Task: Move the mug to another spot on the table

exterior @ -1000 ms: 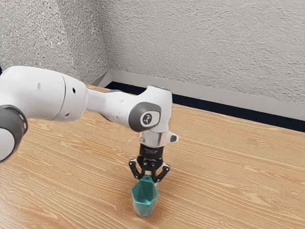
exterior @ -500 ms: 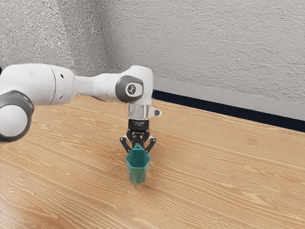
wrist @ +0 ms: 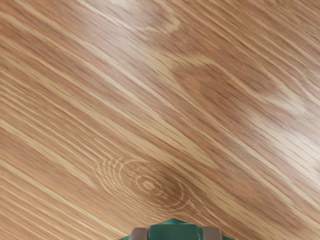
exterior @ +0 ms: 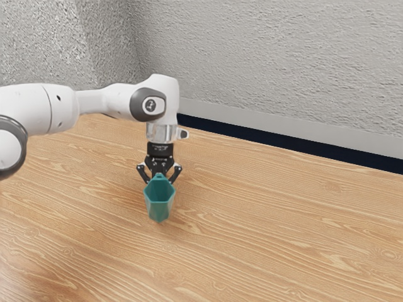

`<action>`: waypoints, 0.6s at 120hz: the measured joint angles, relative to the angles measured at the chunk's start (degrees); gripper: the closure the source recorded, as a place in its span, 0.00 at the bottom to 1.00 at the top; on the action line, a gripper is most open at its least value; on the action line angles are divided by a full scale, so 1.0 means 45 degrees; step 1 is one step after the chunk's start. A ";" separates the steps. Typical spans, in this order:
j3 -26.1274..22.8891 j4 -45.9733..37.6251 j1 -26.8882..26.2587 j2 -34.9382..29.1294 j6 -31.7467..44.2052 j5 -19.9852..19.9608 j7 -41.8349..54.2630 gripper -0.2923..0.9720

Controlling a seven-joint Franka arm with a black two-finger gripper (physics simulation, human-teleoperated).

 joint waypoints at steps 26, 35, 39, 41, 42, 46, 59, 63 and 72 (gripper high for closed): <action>-0.0213 0.0589 0.0183 0.0549 -0.0197 0.1268 0.0451 0.83; -0.0357 0.0619 0.0198 0.0636 -0.0230 0.1762 0.0825 0.83; -0.0388 0.0623 0.0200 0.0660 -0.0241 0.1937 0.1036 0.83; -0.0397 0.0624 0.0201 0.0668 -0.0246 0.2009 0.1148 0.83; -0.0403 0.0625 0.0201 0.0671 -0.0248 0.2041 0.1204 0.83; -0.0445 0.0620 0.0198 0.0680 -0.0258 0.2181 0.1437 0.83; -0.0923 0.0609 0.0185 0.0687 -0.0381 0.2822 0.2227 0.83; -0.0970 0.0608 0.0177 0.0688 -0.0414 0.2943 0.2491 0.82; -0.1000 0.0539 0.0161 0.0689 -0.0488 0.3122 0.3072 0.82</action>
